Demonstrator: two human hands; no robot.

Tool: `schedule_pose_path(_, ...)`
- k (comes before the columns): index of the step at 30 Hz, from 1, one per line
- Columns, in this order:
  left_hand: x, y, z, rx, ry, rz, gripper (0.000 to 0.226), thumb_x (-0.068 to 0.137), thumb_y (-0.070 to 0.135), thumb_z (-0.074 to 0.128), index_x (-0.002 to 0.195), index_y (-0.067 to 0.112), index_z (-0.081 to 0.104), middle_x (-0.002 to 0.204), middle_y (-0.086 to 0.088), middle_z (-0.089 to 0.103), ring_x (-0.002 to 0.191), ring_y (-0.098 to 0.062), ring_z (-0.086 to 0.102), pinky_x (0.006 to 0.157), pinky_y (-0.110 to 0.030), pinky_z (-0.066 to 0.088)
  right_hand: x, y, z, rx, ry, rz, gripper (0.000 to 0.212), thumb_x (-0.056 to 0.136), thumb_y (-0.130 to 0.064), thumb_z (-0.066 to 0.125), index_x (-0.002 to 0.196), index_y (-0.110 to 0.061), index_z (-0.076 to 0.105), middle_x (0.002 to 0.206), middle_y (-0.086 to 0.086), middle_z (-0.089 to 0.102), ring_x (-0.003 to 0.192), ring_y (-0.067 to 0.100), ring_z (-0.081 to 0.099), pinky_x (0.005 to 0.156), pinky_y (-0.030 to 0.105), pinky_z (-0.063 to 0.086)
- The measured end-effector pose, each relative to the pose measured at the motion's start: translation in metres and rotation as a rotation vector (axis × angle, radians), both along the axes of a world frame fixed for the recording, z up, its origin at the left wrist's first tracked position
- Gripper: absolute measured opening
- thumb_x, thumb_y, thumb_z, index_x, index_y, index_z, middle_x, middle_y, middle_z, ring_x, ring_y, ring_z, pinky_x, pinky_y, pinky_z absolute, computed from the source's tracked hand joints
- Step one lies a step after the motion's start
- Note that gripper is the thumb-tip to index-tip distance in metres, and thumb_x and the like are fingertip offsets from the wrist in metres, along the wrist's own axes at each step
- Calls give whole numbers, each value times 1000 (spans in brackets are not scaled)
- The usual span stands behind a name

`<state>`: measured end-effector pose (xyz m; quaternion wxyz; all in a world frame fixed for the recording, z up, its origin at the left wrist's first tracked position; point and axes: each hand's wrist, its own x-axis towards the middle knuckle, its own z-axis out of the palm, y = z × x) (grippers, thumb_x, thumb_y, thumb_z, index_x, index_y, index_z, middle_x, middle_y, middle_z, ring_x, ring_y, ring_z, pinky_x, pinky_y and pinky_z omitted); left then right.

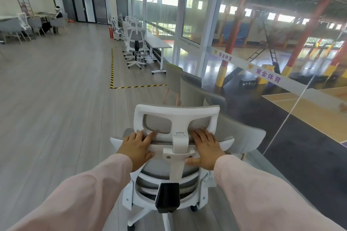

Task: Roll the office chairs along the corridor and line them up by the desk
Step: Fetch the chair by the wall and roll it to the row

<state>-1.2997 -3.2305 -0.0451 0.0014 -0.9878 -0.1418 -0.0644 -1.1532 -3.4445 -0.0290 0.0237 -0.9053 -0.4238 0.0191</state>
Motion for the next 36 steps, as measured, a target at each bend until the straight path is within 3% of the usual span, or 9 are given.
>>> schedule_pose_path(25, 344, 298, 4, -9, 54, 179, 70, 90, 52, 40, 147, 31, 5, 126, -6, 41, 116, -28, 39, 102, -39, 33, 371, 319, -1, 23, -52, 161, 97, 78, -68, 54, 150, -24, 7, 155, -1, 11, 144, 26, 4, 119, 46, 3)
schedule_pose_path(36, 501, 467, 0, -42, -8, 136, 68, 90, 52, 39, 146, 32, 6, 125, -7, 42, 116, -29, 40, 104, -41, 31, 527, 488, 1, -32, -56, 133, 98, 78, -67, 54, 150, -22, 5, 156, 0, 9, 145, 24, 2, 119, 43, 4)
